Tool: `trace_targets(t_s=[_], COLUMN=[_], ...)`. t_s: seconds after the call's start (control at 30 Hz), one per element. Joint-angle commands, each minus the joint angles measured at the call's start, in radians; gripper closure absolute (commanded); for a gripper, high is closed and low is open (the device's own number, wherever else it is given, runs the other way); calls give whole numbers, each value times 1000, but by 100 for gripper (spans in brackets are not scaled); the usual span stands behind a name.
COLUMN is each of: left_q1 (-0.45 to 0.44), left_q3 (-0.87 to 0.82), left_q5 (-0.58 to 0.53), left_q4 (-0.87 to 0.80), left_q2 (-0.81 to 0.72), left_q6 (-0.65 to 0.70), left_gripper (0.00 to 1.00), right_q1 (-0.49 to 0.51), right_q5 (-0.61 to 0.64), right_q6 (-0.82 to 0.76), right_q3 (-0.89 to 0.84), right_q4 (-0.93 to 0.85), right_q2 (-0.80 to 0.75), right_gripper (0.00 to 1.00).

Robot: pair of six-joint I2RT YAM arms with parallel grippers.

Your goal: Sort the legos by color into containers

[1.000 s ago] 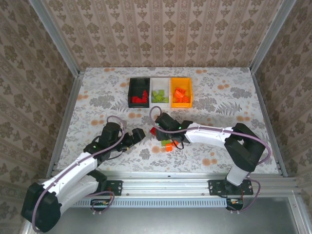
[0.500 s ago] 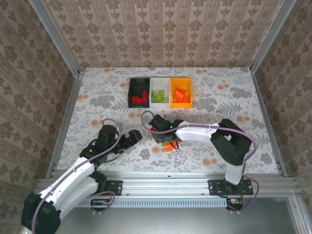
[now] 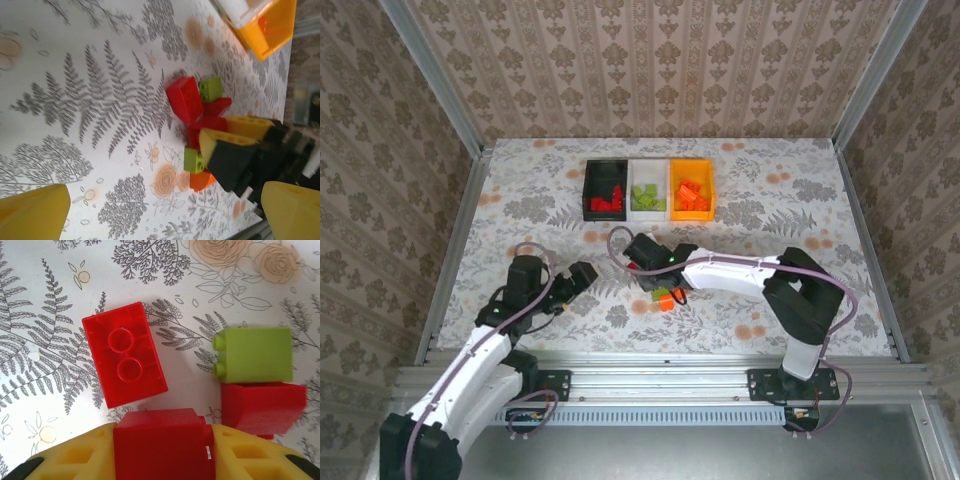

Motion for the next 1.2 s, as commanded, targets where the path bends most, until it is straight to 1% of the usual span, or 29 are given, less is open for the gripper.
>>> trace_targets(t_s=[0.0, 0.13, 0.23, 0.4, 0.53, 0.63, 0.73, 0.83, 0.97, 1.0, 1.07, 1.17], left_q1=[116, 262, 313, 333, 337, 344, 349, 351, 353, 353, 354, 353], left_q3=[16, 26, 60, 83, 90, 98, 118, 127, 125, 126, 126, 130], left_q5=[108, 208, 283, 340, 353, 375, 399, 407, 404, 404, 405, 408], left_q4=[-28, -8, -13, -16, -16, -7, -9, -12, -3, -1, 2, 2], left_q2=[-9, 38, 107, 178, 185, 198, 215, 223, 228, 232, 241, 251], left_q6=[40, 65, 107, 139, 154, 172, 189, 197, 194, 195, 196, 194], left_gripper=[0, 0, 0, 0, 0, 0, 0, 0, 0, 0, 0, 0], right_q1=[-2, -34, -63, -94, -141, -156, -167, -177, -190, -191, -190, -190], right_q5=[43, 21, -1, -14, -17, -30, -64, -60, -55, -54, -55, -80], right_q6=[-52, -91, -109, -155, -175, -203, -215, -221, -227, -230, -234, -216], right_q3=[119, 316, 488, 823, 1029, 1159, 1267, 1365, 1427, 1436, 1437, 1462], right_q4=[-32, -27, -16, -115, -155, -180, -208, -254, -286, -289, -289, -305], right_q2=[-44, 69, 195, 418, 571, 667, 741, 799, 853, 858, 859, 849], right_gripper=[62, 62, 62, 62, 62, 62, 62, 60, 58, 56, 47, 42])
